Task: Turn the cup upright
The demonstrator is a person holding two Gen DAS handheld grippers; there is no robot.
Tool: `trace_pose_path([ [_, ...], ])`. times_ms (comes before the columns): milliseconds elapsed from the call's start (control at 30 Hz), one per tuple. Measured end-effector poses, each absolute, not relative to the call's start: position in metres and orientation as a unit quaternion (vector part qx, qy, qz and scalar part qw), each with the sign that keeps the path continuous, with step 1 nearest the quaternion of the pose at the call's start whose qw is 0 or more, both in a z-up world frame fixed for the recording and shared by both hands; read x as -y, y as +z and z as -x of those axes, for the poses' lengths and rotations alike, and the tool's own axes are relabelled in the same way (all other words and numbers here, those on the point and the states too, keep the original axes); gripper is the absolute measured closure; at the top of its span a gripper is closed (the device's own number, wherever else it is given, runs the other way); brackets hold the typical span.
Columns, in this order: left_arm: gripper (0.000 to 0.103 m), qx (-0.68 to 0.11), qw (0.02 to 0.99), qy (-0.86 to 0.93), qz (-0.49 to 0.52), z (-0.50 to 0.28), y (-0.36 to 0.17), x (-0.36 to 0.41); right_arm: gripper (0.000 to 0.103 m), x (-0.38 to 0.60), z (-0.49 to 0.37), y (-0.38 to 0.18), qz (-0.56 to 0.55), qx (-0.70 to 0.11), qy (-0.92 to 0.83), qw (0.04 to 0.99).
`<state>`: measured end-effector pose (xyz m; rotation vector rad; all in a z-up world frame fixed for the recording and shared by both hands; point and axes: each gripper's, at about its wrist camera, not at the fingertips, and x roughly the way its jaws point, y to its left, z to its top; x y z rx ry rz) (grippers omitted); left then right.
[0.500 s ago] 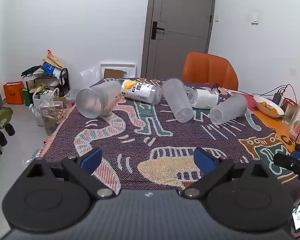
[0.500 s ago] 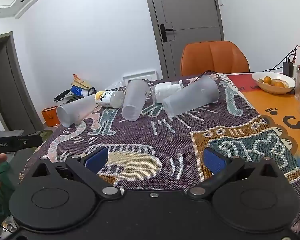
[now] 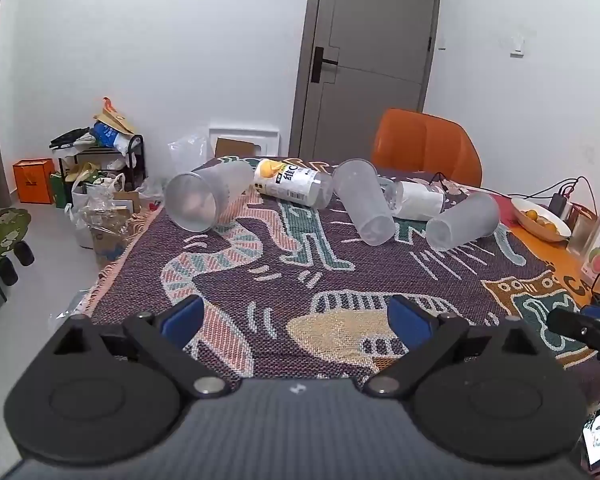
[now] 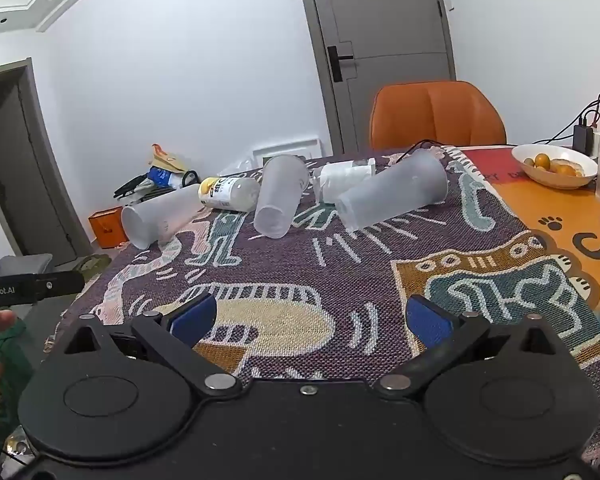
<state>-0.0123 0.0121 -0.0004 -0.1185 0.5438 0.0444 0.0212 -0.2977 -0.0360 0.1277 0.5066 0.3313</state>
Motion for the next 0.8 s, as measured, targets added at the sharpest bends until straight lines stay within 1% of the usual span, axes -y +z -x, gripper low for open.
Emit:
trace_pose_path([
  [800,0.006,-0.275,0.959,0.021,0.061,0.0208,-0.0061,-0.017,0.0,0.2905,-0.0176,-0.0346,-0.057,-0.247,0.175,0.951],
])
